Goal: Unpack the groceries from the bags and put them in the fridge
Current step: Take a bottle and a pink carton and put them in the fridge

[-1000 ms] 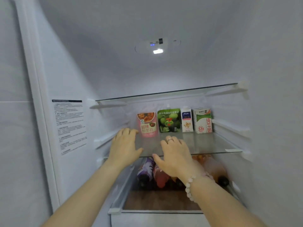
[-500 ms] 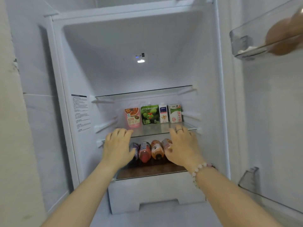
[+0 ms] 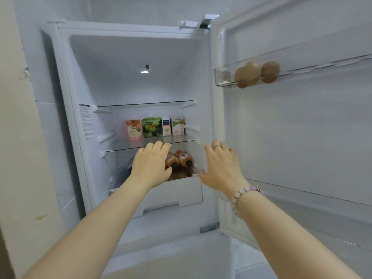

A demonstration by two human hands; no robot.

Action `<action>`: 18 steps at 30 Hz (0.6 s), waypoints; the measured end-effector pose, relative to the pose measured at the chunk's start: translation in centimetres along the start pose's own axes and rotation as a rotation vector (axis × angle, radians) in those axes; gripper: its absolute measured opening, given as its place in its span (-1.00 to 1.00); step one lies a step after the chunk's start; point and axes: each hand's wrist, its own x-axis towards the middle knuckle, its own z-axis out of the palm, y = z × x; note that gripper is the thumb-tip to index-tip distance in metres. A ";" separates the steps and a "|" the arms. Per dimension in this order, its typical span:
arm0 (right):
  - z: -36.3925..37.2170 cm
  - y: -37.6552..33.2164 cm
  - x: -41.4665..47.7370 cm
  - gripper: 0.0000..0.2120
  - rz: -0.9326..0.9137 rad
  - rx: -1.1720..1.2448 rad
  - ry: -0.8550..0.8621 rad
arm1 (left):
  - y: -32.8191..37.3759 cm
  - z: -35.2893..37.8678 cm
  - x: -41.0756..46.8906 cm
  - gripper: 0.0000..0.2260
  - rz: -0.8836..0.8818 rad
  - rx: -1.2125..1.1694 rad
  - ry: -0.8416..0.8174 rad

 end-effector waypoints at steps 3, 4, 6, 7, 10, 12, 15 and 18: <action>-2.6 3.8 -2.5 -0.59 0.073 -0.086 0.027 | 4.7 -0.7 0.3 -0.46 0.051 -0.051 0.005; -3.5 5.2 -3.4 -0.58 0.100 -0.114 0.027 | 6.4 -0.8 0.4 -0.46 0.070 -0.079 0.002; -5.4 7.9 -5.2 -0.56 0.145 -0.166 0.017 | 10.4 -1.4 0.7 -0.45 0.131 -0.158 0.011; -6.3 9.3 -6.2 -0.55 0.163 -0.199 0.011 | 12.5 -1.9 0.9 -0.45 0.157 -0.208 0.025; -9.3 13.7 -9.8 -0.56 0.217 -0.313 0.011 | 19.1 -3.7 1.7 -0.43 0.225 -0.365 0.058; -11.7 16.7 -12.6 -0.55 0.268 -0.375 0.022 | 23.8 -4.9 2.1 -0.42 0.321 -0.454 0.109; -15.5 21.0 -17.3 -0.53 0.359 -0.461 0.003 | 30.7 -6.5 2.1 -0.42 0.517 -0.514 0.182; -19.6 25.0 -22.4 -0.50 0.482 -0.552 -0.027 | 37.6 -9.2 1.1 -0.45 0.621 -0.671 0.204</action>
